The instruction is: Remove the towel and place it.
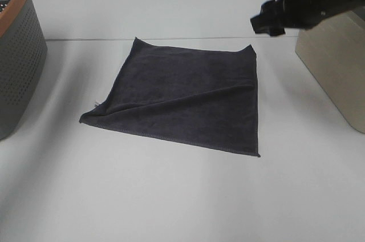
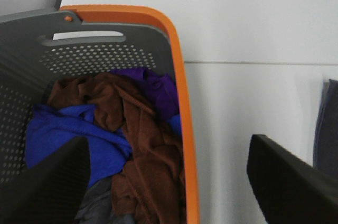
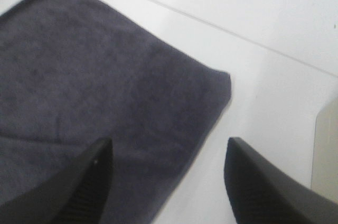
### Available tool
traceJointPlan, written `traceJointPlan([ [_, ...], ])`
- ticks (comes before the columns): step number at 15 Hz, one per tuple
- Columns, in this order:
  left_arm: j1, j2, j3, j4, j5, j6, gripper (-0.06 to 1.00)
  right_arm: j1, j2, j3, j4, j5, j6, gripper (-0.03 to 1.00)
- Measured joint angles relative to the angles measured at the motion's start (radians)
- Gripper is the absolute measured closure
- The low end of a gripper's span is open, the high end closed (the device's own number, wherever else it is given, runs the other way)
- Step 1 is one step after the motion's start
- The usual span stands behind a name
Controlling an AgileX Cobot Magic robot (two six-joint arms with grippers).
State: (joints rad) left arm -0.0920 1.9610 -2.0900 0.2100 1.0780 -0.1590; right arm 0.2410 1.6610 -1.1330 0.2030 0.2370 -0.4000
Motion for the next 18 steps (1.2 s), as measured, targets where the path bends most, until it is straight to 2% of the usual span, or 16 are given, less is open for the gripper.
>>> traceJointPlan([
  [2, 0.029, -0.002, -0.048, -0.005, 0.103, 0.039, 0.18, 0.000, 0.000, -0.166, -0.052, 0.119, 0.097, 0.35],
  [5, 0.041, -0.033, -0.058, -0.012, 0.133, 0.094, 0.18, 0.000, 0.007, -0.412, -0.241, 0.353, 0.299, 0.35],
  [7, 0.041, -0.067, -0.058, -0.036, 0.135, 0.099, 0.18, 0.000, 0.029, -0.553, -0.370, 0.539, 0.400, 0.35],
  [8, 0.041, -0.096, -0.058, -0.049, 0.135, 0.099, 0.18, -0.002, 0.050, -0.654, -0.421, 0.677, 0.417, 0.35],
  [12, 0.041, -0.167, -0.058, -0.086, 0.136, 0.099, 0.18, -0.012, 0.083, -0.834, -0.417, 0.940, 0.412, 0.35],
  [14, 0.041, -0.215, -0.049, -0.087, 0.137, 0.104, 0.18, -0.070, 0.083, -0.861, -0.348, 0.972, 0.385, 0.35],
  [16, 0.041, -0.284, 0.027, -0.076, 0.137, 0.129, 0.18, -0.151, 0.082, -0.866, -0.252, 0.981, 0.368, 0.35],
  [18, 0.041, -0.347, 0.122, -0.061, 0.137, 0.138, 0.18, -0.178, 0.044, -0.840, -0.244, 0.981, 0.365, 0.35],
])
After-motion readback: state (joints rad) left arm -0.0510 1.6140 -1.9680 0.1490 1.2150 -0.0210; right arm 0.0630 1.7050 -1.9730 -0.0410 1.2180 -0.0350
